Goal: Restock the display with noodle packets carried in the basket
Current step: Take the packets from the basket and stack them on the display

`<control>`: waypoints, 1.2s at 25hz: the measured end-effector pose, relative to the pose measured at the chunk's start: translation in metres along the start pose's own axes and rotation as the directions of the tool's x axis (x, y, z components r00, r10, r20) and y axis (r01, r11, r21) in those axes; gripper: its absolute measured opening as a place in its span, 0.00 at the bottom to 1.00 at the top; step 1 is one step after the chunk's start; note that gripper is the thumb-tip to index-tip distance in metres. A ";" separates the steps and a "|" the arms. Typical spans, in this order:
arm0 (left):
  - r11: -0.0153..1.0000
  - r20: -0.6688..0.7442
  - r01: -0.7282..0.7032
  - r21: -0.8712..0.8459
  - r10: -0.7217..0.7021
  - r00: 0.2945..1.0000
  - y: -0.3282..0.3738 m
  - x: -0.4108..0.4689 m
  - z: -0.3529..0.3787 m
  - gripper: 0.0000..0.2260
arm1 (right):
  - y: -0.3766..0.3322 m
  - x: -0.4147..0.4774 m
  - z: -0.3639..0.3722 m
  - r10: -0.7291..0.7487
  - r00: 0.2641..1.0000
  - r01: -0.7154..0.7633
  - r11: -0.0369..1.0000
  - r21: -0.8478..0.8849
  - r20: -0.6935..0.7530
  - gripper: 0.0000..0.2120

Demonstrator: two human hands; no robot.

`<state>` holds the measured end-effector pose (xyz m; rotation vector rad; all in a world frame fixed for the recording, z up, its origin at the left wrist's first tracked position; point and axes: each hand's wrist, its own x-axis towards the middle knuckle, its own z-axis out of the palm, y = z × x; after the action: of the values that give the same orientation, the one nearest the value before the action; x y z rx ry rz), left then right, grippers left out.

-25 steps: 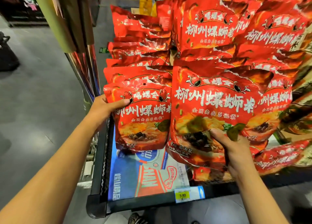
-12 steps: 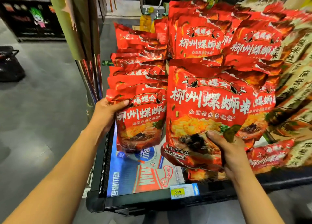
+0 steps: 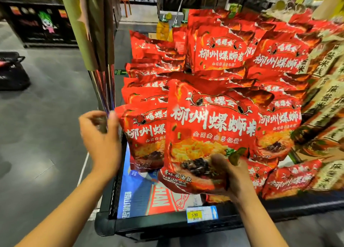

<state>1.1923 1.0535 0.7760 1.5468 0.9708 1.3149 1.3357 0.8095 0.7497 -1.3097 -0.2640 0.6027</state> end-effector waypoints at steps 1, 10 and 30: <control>0.999 0.187 -0.024 -0.041 0.032 0.982 0.008 -0.013 -0.002 0.19 | 0.004 0.003 0.005 0.015 0.999 -0.014 1.000 -0.005 0.036 0.23; 0.978 0.619 0.162 0.129 -0.207 0.757 -0.055 -0.030 -0.003 0.32 | 0.030 0.050 0.051 0.023 1.000 -0.027 0.939 -0.342 -0.013 0.22; 0.363 0.487 -0.330 0.871 -0.722 0.491 -0.031 -0.123 -0.015 0.42 | 0.042 -0.009 -0.015 -0.014 0.997 0.074 0.596 -0.799 0.082 0.35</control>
<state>1.1591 0.9498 0.7082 2.3502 1.1944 -0.6146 1.3242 0.7978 0.7069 -2.1643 -0.6854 0.4889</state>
